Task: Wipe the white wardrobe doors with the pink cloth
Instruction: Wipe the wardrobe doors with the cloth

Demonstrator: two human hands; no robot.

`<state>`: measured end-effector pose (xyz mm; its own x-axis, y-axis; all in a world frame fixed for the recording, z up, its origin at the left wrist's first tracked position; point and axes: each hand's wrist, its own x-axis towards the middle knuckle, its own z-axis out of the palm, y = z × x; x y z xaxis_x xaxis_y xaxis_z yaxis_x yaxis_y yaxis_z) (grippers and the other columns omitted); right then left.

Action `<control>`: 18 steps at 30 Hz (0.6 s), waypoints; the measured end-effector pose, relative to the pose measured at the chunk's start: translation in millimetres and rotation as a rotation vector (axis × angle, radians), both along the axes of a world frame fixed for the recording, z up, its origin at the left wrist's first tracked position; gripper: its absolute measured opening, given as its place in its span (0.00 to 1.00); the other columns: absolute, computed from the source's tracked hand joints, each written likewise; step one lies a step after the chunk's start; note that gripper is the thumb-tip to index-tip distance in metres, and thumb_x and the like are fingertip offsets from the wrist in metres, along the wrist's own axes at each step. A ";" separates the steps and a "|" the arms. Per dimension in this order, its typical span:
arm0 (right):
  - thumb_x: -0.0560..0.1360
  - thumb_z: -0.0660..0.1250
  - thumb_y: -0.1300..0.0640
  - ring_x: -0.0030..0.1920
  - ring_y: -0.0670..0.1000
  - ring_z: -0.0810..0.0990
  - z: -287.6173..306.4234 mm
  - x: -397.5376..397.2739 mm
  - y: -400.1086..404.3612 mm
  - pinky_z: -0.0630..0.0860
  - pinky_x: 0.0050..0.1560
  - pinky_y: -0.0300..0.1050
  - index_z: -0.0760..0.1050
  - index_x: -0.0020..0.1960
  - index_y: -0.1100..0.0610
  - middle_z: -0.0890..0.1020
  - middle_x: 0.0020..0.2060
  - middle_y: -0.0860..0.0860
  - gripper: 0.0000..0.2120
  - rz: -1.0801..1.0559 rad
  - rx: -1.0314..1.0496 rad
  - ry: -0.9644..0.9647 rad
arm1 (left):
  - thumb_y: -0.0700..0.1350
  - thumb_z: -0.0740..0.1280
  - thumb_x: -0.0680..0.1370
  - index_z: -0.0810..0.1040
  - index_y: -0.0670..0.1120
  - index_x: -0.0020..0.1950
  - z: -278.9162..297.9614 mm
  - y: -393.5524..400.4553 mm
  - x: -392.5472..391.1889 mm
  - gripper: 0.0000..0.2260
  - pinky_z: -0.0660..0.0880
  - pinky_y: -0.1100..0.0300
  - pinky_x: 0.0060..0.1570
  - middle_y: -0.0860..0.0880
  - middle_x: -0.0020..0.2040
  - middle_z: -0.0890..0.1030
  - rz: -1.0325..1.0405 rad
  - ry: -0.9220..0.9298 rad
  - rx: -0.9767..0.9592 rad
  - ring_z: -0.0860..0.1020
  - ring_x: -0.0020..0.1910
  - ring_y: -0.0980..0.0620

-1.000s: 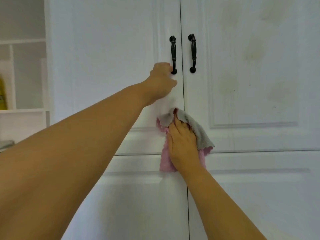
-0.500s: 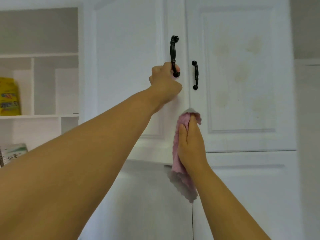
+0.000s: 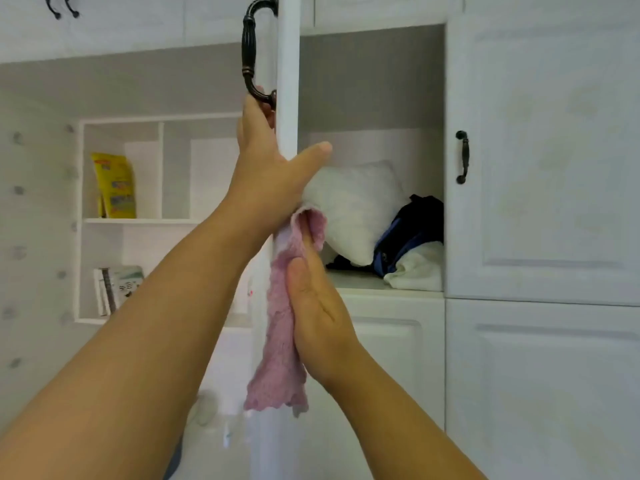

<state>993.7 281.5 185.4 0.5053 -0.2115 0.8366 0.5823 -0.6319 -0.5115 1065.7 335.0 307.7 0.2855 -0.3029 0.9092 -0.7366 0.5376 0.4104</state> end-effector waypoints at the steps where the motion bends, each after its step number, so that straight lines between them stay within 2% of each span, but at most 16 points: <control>1: 0.77 0.48 0.38 0.68 0.24 0.61 -5.6 13.4 9.8 0.59 0.63 0.19 0.53 0.63 0.25 0.62 0.58 0.15 0.16 0.077 0.071 0.023 | 0.51 0.69 0.77 0.58 0.55 0.76 -6.9 9.3 5.3 0.32 0.70 0.56 0.69 0.52 0.71 0.67 0.068 0.002 -0.015 0.70 0.67 0.55; 3: 0.74 0.49 0.35 0.66 0.24 0.64 -11.2 37.1 28.5 0.61 0.65 0.21 0.56 0.61 0.24 0.64 0.59 0.20 0.16 0.172 0.184 0.026 | 0.49 0.67 0.76 0.61 0.56 0.75 -17.2 29.1 18.1 0.29 0.73 0.58 0.65 0.51 0.69 0.71 0.169 -0.001 -0.053 0.74 0.63 0.56; 5: 0.75 0.50 0.35 0.64 0.25 0.67 -11.3 58.7 39.6 0.63 0.69 0.28 0.59 0.62 0.26 0.68 0.61 0.23 0.15 0.168 0.200 -0.026 | 0.43 0.66 0.77 0.63 0.58 0.73 -28.0 46.3 25.3 0.26 0.75 0.67 0.56 0.53 0.64 0.74 0.264 -0.024 -0.059 0.76 0.57 0.60; 7: 0.79 0.51 0.33 0.70 0.35 0.69 -13.3 82.9 53.0 0.65 0.73 0.38 0.61 0.66 0.29 0.72 0.67 0.33 0.15 0.165 0.183 -0.098 | 0.38 0.64 0.78 0.63 0.55 0.75 -41.6 64.3 36.6 0.27 0.74 0.73 0.50 0.59 0.58 0.75 0.373 -0.044 -0.045 0.76 0.54 0.67; 9: 0.81 0.48 0.32 0.76 0.45 0.64 -14.1 105.9 60.1 0.61 0.77 0.52 0.60 0.71 0.32 0.67 0.75 0.42 0.20 0.071 0.118 -0.149 | 0.36 0.62 0.79 0.63 0.51 0.76 -52.0 77.0 47.8 0.26 0.72 0.74 0.53 0.62 0.57 0.75 0.433 -0.060 -0.040 0.74 0.55 0.70; 10: 0.82 0.48 0.34 0.77 0.47 0.62 -15.2 118.7 63.1 0.60 0.78 0.56 0.59 0.75 0.34 0.65 0.77 0.43 0.22 0.056 0.105 -0.172 | 0.36 0.62 0.80 0.64 0.49 0.76 -54.8 84.4 56.0 0.25 0.72 0.72 0.57 0.60 0.59 0.75 0.459 -0.064 -0.039 0.75 0.58 0.68; 12: 0.83 0.47 0.35 0.78 0.47 0.61 -17.8 140.5 61.6 0.59 0.78 0.58 0.57 0.79 0.41 0.64 0.78 0.44 0.27 0.022 0.115 -0.182 | 0.37 0.61 0.81 0.65 0.49 0.76 -56.9 94.9 67.2 0.24 0.72 0.66 0.63 0.55 0.64 0.76 0.503 -0.051 -0.037 0.75 0.62 0.62; 14: 0.82 0.46 0.34 0.79 0.43 0.57 -18.1 158.4 53.0 0.56 0.79 0.56 0.57 0.80 0.43 0.60 0.79 0.42 0.29 -0.052 0.178 -0.160 | 0.37 0.61 0.82 0.65 0.49 0.76 -59.7 101.9 73.9 0.22 0.71 0.70 0.63 0.55 0.66 0.75 0.534 -0.031 -0.023 0.74 0.64 0.63; 16: 0.83 0.47 0.39 0.79 0.41 0.51 -14.9 172.3 41.8 0.52 0.80 0.53 0.58 0.80 0.44 0.54 0.81 0.44 0.26 -0.114 0.264 -0.132 | 0.39 0.60 0.83 0.65 0.50 0.76 -62.8 107.6 80.9 0.22 0.72 0.67 0.62 0.57 0.65 0.76 0.581 -0.028 -0.010 0.74 0.62 0.65; 18: 0.86 0.47 0.45 0.78 0.39 0.45 -10.2 186.4 23.1 0.47 0.80 0.49 0.59 0.79 0.45 0.46 0.82 0.48 0.22 -0.176 0.390 -0.068 | 0.41 0.60 0.83 0.64 0.51 0.77 -64.9 109.7 86.8 0.22 0.74 0.62 0.63 0.57 0.66 0.76 0.624 -0.019 -0.004 0.75 0.62 0.63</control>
<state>1180.0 304.5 175.2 0.3797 -0.5962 0.7073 0.5237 -0.4917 -0.6956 1152.5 444.7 242.8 0.3913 -0.0808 0.9167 -0.9196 0.0051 0.3929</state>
